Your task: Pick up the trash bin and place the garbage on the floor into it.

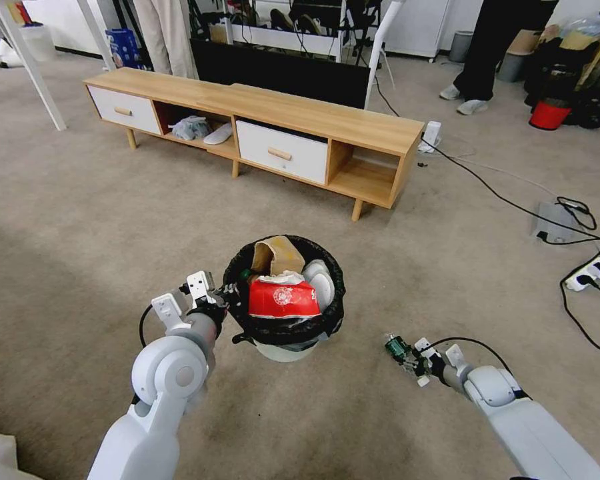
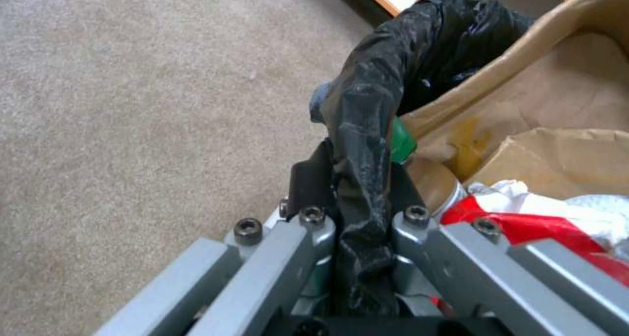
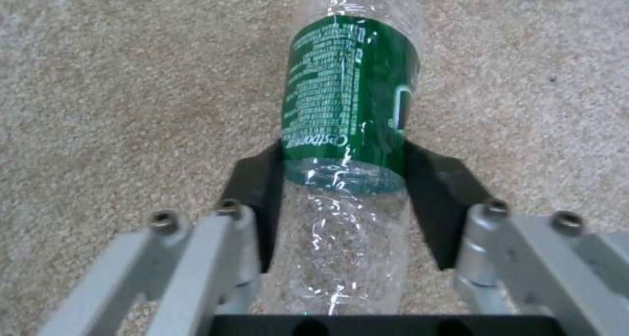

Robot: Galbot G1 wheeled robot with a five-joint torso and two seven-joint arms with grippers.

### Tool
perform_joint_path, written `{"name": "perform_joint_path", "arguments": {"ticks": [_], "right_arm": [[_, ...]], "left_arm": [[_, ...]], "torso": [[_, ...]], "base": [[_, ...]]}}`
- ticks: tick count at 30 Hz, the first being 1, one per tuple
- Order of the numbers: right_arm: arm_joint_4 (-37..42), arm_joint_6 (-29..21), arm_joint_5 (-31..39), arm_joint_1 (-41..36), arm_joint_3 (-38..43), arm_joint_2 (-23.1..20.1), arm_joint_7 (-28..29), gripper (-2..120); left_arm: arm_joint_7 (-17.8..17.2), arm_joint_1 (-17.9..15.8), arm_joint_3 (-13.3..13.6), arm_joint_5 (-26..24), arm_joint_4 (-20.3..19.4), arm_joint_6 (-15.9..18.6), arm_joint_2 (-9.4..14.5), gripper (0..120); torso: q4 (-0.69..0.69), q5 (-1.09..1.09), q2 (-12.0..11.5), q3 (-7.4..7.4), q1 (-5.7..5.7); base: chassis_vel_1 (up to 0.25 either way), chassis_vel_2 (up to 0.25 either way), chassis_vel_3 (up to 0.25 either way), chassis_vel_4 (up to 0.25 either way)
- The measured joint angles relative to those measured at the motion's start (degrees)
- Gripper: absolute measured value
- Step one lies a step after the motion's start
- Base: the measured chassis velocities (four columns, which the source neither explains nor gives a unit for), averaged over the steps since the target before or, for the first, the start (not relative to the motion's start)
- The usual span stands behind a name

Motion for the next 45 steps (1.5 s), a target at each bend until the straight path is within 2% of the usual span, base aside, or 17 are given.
{"name": "perform_joint_path", "arguments": {"ticks": [2,10,15,23,26,27,30,37,39,42,45], "right_arm": [[0.0,0.06,-0.03,-0.04,0.09,-0.04,-0.09,28],[0.17,0.25,-0.03,-0.12,0.34,-0.09,-0.17,13],[1.31,0.28,0.16,-0.4,1.24,-0.48,-0.17,13],[7.98,0.25,2.17,-2.14,4.03,-3.34,0.81,13],[11.74,0.22,2.93,-3.0,5.21,-4.69,1.33,13],[15.81,0.14,3.92,-3.83,6.62,-5.85,2.04,13],[20.51,0.03,5.21,-4.56,8.68,-6.83,2.35,13],[27.87,-0.08,7.29,-5.42,11.39,-7.83,2.92,13],[32.46,-0.05,8.83,-5.94,13.16,-8.45,2.92,13],[34.05,-0.04,9.44,-6.09,13.78,-8.63,2.88,13],[39.66,-0.04,11.66,-6.83,15.85,-9.28,2.64,13]], "left_arm": [[0.0,-0.01,-0.01,0.01,0.0,0.0,0.01,4],[-0.01,0.08,-0.04,0.03,-0.04,0.0,0.05,4],[-0.09,0.12,0.06,0.03,-0.08,0.0,0.03,4],[-0.39,0.34,0.41,-0.16,-0.21,0.09,0.18,4],[-0.6,0.32,0.48,-0.47,-0.25,0.2,0.19,4],[-1.32,0.32,0.64,-1.35,-0.47,0.55,0.14,4],[-2.51,0.4,1.01,-2.43,-0.73,1.19,0.14,4],[-4.53,0.62,1.2,-5.06,-1.51,2.13,0.45,4],[-5.58,0.83,1.11,-6.55,-2.01,2.83,0.66,4],[-5.91,0.9,1.09,-6.94,-2.17,3.04,0.69,4],[-7.29,1.03,1.11,-8.8,-2.58,4.06,0.71,4]], "torso": [[0.0,0.0,0.0,0.0,0.0],[0.0,0.0,0.0,0.0,0.0],[0.01,0.01,0.0,0.0,0.0],[0.0,0.01,0.0,0.0,0.0],[0.01,0.0,0.0,0.0,0.0],[0.0,0.0,0.0,0.0,0.0],[0.0,0.01,0.0,0.0,0.0],[0.01,0.0,0.0,0.0,0.0],[0.0,0.0,0.0,0.0,0.0],[0.0,0.0,0.0,0.0,0.0],[0.01,0.0,0.0,0.0,0.0]], "base": [[0.0,0.0,0.0,0.0],[0.0,0.0,0.0,0.0],[0.0,0.0,0.0,0.0],[0.0,0.0,0.0,0.0],[0.0,0.0,0.0,0.0],[0.0,0.0,0.0,0.0],[0.0,0.0,0.0,0.0],[0.0,0.0,0.0,0.0],[0.0,0.0,0.0,0.0],[0.0,0.0,0.0,0.0],[0.0,0.0,0.0,0.0]]}}
